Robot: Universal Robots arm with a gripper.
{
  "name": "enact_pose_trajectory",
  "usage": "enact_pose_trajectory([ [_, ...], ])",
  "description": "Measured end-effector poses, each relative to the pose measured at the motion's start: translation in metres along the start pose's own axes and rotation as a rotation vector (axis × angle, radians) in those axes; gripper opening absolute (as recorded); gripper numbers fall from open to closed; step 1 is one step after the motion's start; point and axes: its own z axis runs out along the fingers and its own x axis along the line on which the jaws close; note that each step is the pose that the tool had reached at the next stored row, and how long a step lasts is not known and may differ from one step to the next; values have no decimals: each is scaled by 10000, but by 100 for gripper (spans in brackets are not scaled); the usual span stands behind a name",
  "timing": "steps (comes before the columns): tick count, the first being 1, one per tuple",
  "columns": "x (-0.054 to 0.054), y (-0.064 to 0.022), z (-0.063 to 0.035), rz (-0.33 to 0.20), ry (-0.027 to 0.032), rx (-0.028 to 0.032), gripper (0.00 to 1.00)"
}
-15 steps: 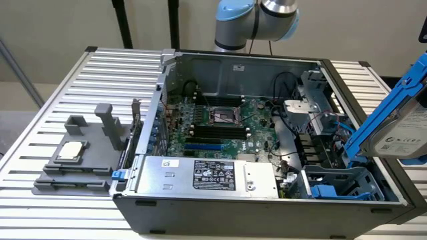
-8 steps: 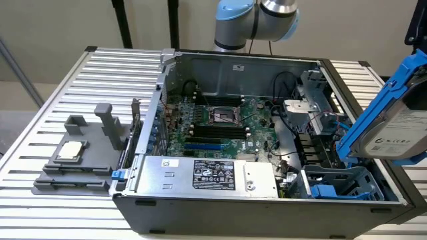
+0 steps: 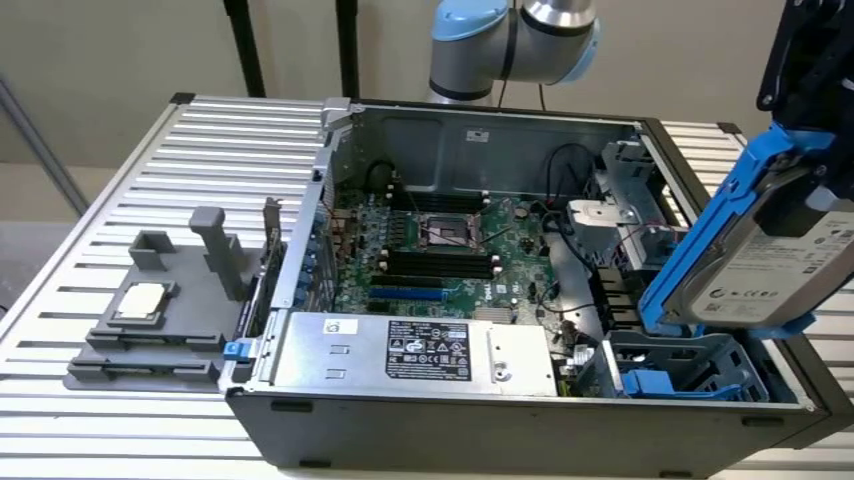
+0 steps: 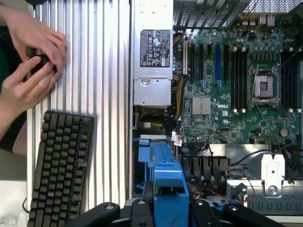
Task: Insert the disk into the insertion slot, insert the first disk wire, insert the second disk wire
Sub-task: 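Insert the disk into the insertion slot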
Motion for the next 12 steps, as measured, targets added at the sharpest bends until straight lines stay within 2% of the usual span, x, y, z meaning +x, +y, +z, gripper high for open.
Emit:
enact_pose_trajectory([
  [7, -12, -2, 127, 1, 0, 0, 32],
  [12, -15, -43, 216, -4, 1, -6, 32],
])
